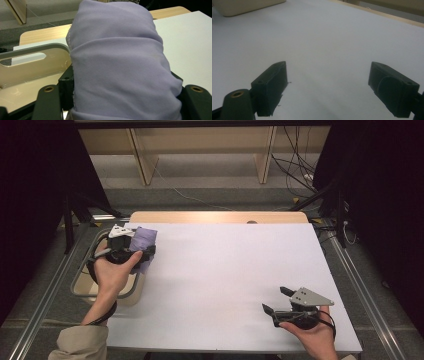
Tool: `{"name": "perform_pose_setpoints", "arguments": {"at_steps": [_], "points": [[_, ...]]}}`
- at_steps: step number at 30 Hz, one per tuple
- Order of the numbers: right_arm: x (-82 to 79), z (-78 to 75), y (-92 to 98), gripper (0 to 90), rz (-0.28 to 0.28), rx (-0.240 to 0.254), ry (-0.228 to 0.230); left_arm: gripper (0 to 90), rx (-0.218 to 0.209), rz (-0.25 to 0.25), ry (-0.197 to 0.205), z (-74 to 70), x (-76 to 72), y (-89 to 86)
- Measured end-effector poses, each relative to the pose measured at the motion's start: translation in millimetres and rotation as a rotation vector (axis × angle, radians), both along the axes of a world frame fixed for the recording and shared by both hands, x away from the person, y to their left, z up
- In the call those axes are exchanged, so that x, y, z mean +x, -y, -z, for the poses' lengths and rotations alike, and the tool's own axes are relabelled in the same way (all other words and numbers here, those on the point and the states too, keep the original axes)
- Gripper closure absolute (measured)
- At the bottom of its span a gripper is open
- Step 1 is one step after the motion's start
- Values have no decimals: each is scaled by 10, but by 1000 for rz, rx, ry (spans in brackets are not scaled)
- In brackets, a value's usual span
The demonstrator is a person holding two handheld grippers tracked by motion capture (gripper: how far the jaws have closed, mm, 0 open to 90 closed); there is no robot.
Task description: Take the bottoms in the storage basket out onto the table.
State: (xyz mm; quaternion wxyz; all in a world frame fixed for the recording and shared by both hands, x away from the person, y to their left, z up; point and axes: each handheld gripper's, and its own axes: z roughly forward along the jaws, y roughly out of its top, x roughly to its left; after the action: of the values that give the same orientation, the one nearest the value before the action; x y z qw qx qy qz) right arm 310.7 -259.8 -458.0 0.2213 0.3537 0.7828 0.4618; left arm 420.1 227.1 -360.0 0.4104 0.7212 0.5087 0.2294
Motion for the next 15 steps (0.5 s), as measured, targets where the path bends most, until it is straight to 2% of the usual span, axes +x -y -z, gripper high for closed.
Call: {"name": "perform_pose_setpoints", "arguments": {"at_steps": [15], "points": [[-2, -3, -2, 164, -1, -1, 0, 331, 7, 17, -3, 12, -16, 96]]}}
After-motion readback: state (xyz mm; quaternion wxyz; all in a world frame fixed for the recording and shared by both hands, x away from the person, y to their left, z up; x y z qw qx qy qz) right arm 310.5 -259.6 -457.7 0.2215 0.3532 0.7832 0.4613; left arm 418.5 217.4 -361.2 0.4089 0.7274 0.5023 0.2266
